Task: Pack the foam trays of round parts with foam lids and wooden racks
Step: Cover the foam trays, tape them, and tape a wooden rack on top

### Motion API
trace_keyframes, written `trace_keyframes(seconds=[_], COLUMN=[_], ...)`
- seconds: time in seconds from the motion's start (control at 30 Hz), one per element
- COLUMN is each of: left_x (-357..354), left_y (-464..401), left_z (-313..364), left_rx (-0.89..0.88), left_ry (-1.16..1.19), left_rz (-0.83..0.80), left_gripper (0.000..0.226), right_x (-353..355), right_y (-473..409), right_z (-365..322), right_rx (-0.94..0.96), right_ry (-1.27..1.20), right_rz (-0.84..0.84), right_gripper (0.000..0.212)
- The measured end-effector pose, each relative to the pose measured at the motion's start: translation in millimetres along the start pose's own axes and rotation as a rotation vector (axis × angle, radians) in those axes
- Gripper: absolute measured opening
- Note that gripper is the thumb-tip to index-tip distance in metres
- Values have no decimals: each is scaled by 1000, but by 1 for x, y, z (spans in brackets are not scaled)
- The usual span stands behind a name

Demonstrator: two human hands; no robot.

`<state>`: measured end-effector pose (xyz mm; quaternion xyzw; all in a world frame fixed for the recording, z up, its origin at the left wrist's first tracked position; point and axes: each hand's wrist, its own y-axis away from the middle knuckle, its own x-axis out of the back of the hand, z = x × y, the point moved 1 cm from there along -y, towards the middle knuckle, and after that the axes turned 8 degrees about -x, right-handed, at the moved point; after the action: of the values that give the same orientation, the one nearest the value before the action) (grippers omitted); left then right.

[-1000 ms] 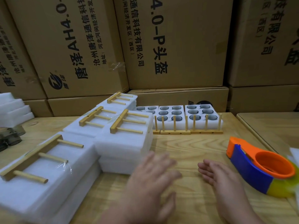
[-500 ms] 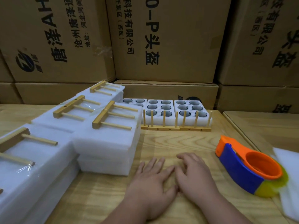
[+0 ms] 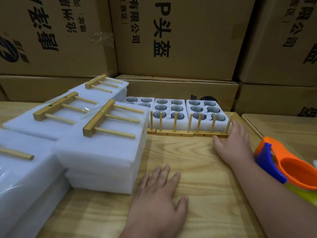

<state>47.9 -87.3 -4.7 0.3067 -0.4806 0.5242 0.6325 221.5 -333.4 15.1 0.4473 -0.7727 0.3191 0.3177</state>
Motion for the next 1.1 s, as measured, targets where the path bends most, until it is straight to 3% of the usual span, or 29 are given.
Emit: trace_keyframes(seconds=[0.27,0.33,0.43,0.5,1.1], left_x=[4,6,6,6,1], left_y=[-2,-3,-2,-1,2], left_z=[4,5,5,5,3], left_rx=[5,10,9,7,10], left_ry=[-40,-36,-40,-38,-6], left_rz=[-7,-11,-11,-9,20], left_gripper=[75,75,75,75,77], right_x=[-19,-22,-27,-28,-2], right_y=[-42,-46,-51,-52,11], right_z=[-6,-11,-15,-15,-6], right_rx=[46,107,183,179,45], right_ry=[-39,-43,78,164,135], right_rz=[54,79,65,46,38], right_gripper=[116,110,78,67,67])
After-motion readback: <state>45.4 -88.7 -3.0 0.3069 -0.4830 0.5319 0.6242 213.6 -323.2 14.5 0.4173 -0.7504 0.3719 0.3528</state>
